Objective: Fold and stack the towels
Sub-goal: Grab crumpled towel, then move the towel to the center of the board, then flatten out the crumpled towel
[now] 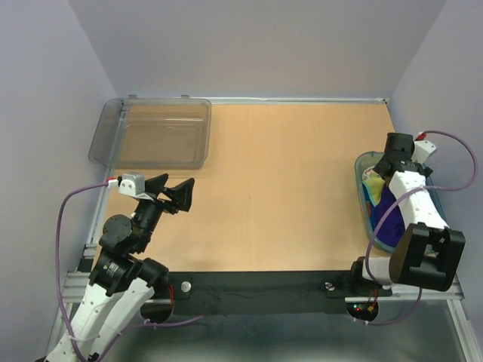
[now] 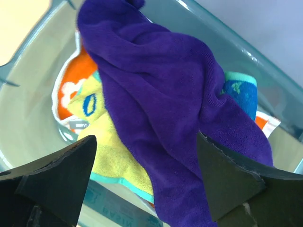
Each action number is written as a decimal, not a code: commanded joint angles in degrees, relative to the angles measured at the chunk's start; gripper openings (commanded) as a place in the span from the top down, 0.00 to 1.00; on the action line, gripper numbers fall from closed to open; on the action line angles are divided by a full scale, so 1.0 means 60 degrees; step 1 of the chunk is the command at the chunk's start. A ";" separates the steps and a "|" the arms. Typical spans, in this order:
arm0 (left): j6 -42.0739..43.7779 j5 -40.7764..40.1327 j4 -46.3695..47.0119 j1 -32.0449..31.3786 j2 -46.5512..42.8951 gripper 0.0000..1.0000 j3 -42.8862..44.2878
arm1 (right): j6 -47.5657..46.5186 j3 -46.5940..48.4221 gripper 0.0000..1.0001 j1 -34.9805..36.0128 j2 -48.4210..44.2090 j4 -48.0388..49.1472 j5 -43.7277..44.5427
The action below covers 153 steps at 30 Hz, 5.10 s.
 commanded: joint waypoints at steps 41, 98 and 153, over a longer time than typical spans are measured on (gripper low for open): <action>0.0507 -0.0831 0.0293 -0.1312 0.0432 0.01 0.0358 | -0.1662 0.3673 1.00 -0.1612 -0.2170 0.0772 -0.3951; -0.2363 -0.1665 -0.0190 -0.1165 0.9468 0.01 0.2087 | -0.0638 -0.0192 0.33 0.6855 0.1578 0.3732 -0.5785; -0.2319 -0.0142 -0.0206 -0.2659 1.5566 0.10 0.7815 | 0.2190 -0.3592 0.37 0.7060 -0.3034 0.0774 -0.6108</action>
